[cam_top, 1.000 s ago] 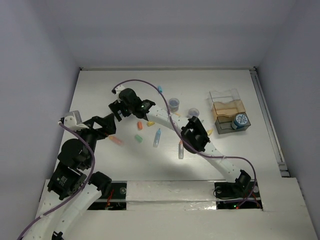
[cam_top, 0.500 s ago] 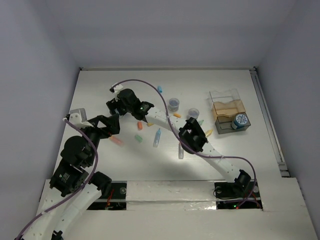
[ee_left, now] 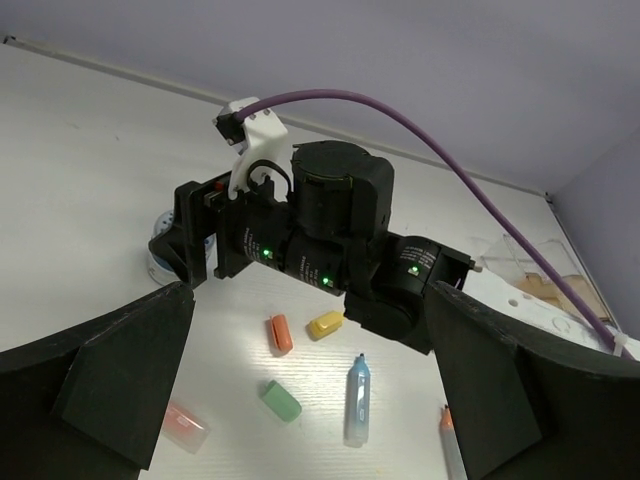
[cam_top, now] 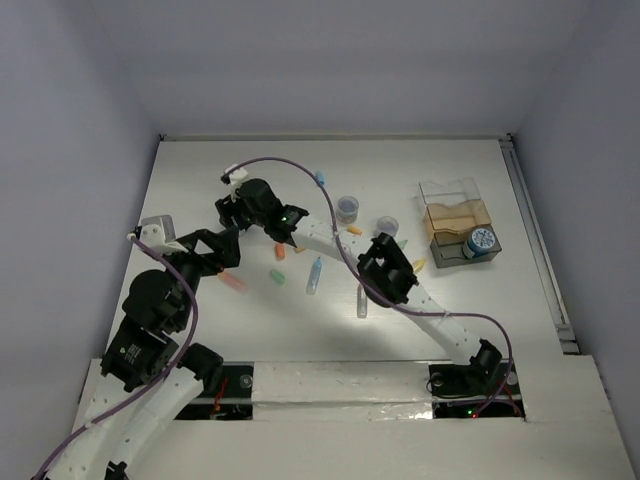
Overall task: Sort the stationery into containers
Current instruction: Pick up the stationery from the center of the board, then place the stationery in the storage box, then pick up the stationery from the center of the board.
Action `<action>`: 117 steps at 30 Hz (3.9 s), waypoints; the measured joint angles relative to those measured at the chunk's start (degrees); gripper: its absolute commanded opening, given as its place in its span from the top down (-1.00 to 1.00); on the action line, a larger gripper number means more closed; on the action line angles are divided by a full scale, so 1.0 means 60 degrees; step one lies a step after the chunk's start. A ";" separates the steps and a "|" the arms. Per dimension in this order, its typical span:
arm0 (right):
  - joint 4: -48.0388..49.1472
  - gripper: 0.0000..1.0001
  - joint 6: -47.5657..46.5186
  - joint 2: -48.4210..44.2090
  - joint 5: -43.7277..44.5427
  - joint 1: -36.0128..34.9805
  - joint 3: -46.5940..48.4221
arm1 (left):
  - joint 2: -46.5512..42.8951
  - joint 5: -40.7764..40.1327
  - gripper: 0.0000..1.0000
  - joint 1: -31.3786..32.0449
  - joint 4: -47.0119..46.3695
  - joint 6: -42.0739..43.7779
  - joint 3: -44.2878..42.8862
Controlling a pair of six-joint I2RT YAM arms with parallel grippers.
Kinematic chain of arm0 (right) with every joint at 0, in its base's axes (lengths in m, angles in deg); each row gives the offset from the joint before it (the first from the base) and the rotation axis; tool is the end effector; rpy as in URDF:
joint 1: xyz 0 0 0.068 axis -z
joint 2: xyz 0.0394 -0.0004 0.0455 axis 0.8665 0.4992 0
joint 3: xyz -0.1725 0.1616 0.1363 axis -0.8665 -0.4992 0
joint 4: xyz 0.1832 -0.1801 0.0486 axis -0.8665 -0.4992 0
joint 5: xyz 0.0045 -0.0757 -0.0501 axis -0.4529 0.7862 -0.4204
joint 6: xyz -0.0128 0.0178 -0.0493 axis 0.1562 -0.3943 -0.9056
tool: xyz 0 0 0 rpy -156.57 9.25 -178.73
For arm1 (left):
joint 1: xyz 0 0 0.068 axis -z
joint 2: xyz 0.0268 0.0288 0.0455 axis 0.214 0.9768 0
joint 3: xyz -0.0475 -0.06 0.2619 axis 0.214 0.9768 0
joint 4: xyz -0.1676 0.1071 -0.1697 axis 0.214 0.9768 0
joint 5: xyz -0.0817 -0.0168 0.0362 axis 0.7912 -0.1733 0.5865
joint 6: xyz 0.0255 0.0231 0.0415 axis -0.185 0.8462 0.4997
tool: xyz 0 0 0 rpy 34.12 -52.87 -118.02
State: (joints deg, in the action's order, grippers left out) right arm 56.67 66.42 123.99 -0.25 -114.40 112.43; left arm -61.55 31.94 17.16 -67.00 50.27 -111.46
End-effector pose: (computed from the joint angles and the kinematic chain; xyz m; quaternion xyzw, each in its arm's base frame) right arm 0.3598 0.4982 0.1853 -0.3188 0.7545 0.2689 0.5067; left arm 0.0813 -0.0321 0.3655 -0.0743 0.6679 -0.2017 0.7126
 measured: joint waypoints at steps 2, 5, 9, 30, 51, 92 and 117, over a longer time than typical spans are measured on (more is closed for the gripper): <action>0.0124 -0.01 0.0058 -0.0364 0.0011 0.0000 -0.0557 | 0.0007 0.0007 -0.98 0.0000 -0.0004 0.0011 0.0000; 0.0255 0.00 0.0204 -0.1086 0.0036 0.0000 -0.1508 | 0.0091 0.0058 -0.98 0.0000 0.0018 0.0004 -0.0095; 0.0714 0.00 0.0455 -0.2616 0.0036 0.0015 -0.3238 | 0.0488 0.0168 -0.98 0.0000 0.0087 -0.0029 -0.0827; 0.0288 0.01 0.2004 -1.5318 0.3224 0.2823 -1.5008 | 0.1690 0.0517 -0.98 0.0000 -0.0729 -0.1708 -0.5464; -0.2648 -0.02 0.2623 -1.7012 0.4590 0.6233 -1.6254 | 0.2142 0.0969 -0.98 0.0000 -0.1140 -0.1869 -0.5916; 0.0015 -0.06 0.2455 -1.4775 0.2798 0.7807 -1.7045 | 0.2131 0.0750 -0.98 0.0000 -0.1184 -0.1432 -0.4827; -0.0543 -0.99 0.1978 -1.4054 0.0900 0.6601 -1.4990 | 0.1577 0.0994 -0.98 0.0000 -0.0178 -0.0987 -0.0120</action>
State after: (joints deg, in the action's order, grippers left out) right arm 53.41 78.29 39.67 5.14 -74.80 22.49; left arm -52.08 37.91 17.16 -68.07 44.35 -112.18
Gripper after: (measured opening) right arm 0.995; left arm 0.990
